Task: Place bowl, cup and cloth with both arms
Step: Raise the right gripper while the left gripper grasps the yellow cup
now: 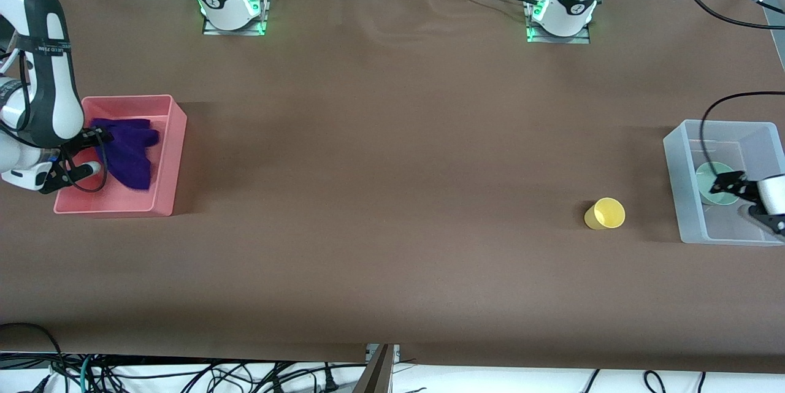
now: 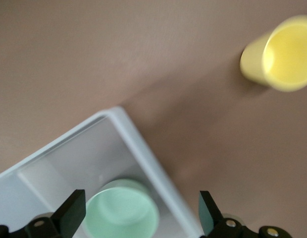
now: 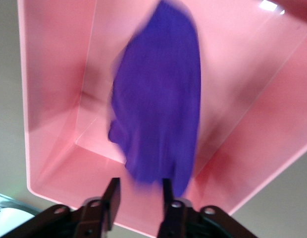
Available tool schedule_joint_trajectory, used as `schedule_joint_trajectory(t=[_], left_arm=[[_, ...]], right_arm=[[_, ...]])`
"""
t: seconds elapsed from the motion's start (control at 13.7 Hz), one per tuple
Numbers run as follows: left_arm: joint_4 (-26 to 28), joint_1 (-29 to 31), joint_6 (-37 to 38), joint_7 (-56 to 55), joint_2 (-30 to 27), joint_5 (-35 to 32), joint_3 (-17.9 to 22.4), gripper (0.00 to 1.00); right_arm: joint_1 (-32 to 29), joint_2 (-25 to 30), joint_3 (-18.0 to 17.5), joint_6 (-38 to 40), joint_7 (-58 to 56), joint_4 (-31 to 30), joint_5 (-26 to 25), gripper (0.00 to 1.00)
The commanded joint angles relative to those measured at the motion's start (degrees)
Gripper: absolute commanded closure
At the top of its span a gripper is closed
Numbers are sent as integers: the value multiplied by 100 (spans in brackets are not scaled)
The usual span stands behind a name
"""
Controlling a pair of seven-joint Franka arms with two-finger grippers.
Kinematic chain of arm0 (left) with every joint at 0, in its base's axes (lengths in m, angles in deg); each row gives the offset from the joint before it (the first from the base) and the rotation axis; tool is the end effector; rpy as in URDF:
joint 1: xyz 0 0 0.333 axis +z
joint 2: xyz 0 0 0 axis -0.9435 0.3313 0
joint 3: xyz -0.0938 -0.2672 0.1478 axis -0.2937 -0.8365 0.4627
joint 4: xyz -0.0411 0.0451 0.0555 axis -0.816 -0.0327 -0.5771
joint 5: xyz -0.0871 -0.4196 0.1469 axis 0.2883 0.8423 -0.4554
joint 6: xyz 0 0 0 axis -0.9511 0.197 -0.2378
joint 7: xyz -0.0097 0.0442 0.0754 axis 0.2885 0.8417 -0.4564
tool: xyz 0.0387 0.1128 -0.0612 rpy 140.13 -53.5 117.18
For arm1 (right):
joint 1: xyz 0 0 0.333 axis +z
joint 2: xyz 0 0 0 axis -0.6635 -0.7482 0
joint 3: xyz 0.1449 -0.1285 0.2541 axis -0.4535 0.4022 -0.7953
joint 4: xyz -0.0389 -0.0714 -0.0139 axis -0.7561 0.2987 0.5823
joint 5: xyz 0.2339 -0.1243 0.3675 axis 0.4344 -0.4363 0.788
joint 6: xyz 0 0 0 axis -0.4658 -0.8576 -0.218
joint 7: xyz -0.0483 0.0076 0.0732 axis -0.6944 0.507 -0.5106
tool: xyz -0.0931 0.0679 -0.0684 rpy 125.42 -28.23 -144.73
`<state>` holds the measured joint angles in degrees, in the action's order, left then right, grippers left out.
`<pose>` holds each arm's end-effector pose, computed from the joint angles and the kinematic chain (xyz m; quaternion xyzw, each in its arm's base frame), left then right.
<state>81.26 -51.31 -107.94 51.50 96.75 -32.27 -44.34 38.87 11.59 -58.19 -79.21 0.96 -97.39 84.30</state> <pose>0.7244 0.2233 0.2945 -0.9673 0.2428 0.0732 0.0070 0.6184 -0.2062 0.2474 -0.9539 -0.2053 0.2182 0.0188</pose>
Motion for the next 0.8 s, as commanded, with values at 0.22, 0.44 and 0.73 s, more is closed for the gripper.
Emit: schedule_joint_trajectory(t=[0.22,0.44,0.73], left_arm=[[74,-458,-285,-2053,558,1076,20,0],[206,-633,-691,-2123,735,1166,12,0],[224,-792,-674,-2344,788,1166,12,1]], right_arm=[[15,647,-482,998,298,1218,436,0],[23,1095,-1396,1597,1956,1616,366,0],[23,1543,-1917,1783,2787,1819,357,0]])
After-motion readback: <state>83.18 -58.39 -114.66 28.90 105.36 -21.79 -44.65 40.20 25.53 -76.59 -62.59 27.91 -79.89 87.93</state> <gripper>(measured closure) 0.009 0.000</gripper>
